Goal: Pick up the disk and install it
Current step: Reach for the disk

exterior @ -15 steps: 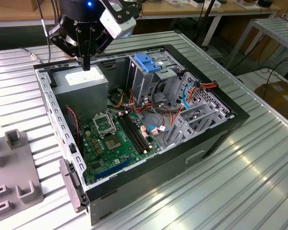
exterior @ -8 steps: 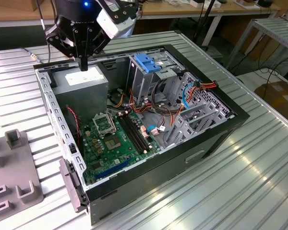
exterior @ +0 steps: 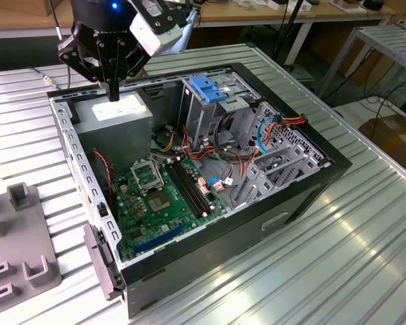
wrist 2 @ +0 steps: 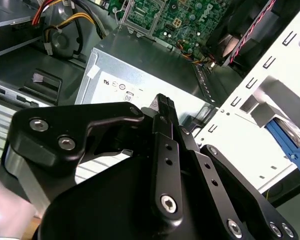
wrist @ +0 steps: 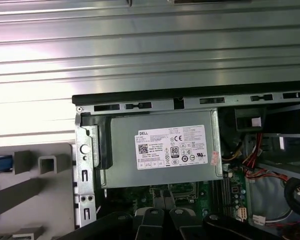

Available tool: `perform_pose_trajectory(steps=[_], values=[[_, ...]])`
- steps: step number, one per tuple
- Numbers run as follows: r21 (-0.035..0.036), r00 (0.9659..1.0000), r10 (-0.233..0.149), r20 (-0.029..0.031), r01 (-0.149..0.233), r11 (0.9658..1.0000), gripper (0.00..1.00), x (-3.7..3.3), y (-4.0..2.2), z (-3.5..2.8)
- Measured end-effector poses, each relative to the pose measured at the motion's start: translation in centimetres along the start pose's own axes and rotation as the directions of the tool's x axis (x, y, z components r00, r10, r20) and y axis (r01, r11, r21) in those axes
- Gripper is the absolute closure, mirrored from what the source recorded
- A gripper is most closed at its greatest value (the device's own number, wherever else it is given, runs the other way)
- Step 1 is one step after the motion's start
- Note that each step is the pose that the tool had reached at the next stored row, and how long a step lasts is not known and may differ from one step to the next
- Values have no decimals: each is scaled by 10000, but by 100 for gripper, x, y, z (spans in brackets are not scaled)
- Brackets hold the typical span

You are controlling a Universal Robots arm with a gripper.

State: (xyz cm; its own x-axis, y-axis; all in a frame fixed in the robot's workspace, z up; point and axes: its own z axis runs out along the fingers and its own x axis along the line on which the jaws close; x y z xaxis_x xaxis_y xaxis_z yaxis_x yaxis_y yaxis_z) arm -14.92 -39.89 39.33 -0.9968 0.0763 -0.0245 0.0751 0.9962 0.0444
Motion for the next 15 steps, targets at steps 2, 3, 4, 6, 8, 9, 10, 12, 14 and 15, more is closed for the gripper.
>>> perform_pose_trajectory(steps=[2,3,4,6,8,9,10,12,14,15], values=[[0,10000,-1,0,1,10000,90,14,-1,0],[0,10000,0,0,0,10000,90,20,-2,-1],[0,10000,0,0,0,10000,90,33,-3,-1],[1,10000,0,0,0,10000,90,46,-4,-1],[0,10000,-1,0,1,10000,90,69,-5,-2],[0,10000,-1,0,1,10000,90,82,-6,-2],[0,10000,-1,0,1,10000,90,91,-7,-2],[-1,10000,-1,0,1,10000,90,107,-8,-2],[0,10000,0,0,0,10000,90,123,-10,-3],[0,10000,-1,0,1,10000,90,130,-10,-3]])
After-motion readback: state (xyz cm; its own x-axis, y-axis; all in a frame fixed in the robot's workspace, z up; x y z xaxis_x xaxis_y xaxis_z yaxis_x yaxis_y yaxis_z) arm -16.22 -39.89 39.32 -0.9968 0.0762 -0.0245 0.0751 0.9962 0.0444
